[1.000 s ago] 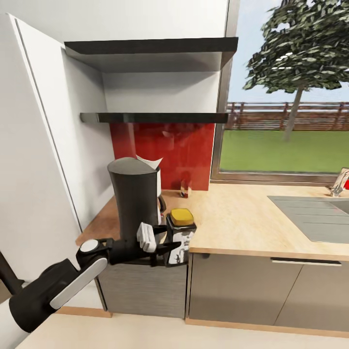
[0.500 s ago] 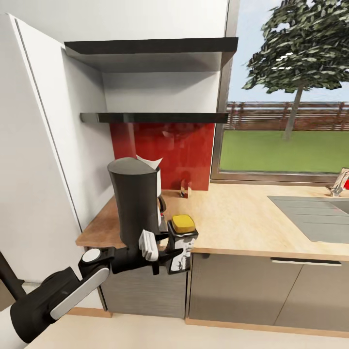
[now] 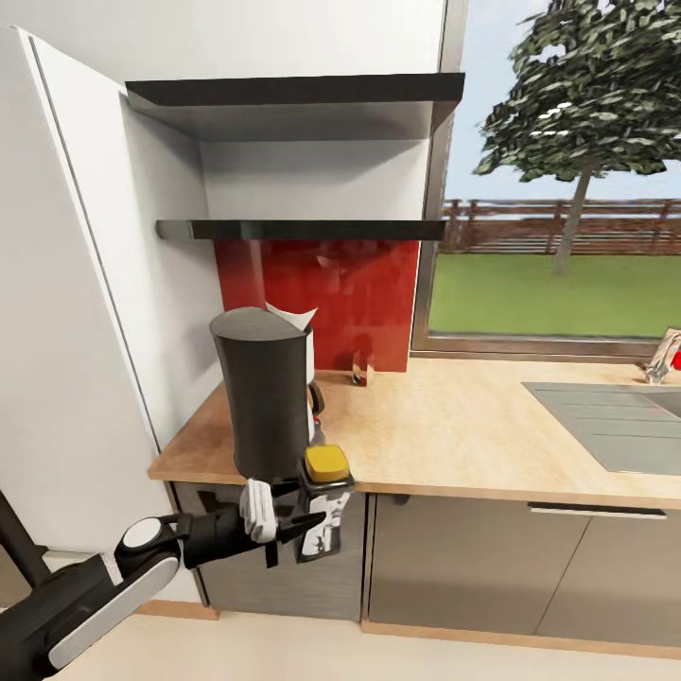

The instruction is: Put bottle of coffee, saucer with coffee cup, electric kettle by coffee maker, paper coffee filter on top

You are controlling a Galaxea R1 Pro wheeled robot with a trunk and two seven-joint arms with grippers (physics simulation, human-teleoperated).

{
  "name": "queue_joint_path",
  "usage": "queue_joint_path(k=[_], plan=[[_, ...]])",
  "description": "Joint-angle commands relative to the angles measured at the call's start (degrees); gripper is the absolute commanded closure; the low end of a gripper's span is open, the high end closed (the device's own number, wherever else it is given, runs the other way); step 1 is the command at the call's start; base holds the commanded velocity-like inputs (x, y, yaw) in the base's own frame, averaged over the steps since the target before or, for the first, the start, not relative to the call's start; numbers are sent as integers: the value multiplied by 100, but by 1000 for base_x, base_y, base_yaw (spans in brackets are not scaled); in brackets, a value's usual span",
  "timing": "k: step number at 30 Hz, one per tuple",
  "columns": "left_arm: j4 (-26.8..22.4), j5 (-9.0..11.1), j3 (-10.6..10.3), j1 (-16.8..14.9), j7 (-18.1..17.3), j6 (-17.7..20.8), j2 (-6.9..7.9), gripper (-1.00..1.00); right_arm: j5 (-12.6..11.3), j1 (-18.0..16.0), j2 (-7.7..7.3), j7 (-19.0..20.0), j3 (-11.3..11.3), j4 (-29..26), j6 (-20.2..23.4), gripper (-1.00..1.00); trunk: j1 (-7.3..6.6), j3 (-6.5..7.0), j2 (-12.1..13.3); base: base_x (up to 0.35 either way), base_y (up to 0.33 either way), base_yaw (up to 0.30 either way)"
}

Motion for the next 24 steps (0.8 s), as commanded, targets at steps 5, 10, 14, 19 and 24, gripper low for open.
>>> queue_joint_path(k=[5,10,14,19,24], plan=[[-11,55,-16,71,-20,-148,283,100,-48,-8,2,32,27,20,-35,-100,1,-9,-8,0,0,0],[-14,55,-17,234,-22,-205,518,100,-48,-8,2,30,27,20,-35,-100,1,-9,-8,0,0,0],[-15,55,-14,286,-23,-303,732,100,-48,-8,2,28,27,20,-34,-100,1,-9,-8,0,0,0],[-15,55,-12,297,-23,-356,969,100,-48,-8,2,28,27,20,-34,-100,1,-9,-8,0,0,0],[-15,55,-10,299,-23,-368,1146,100,-48,-8,2,27,27,20,-36,-100,1,-9,-8,0,0,0]])
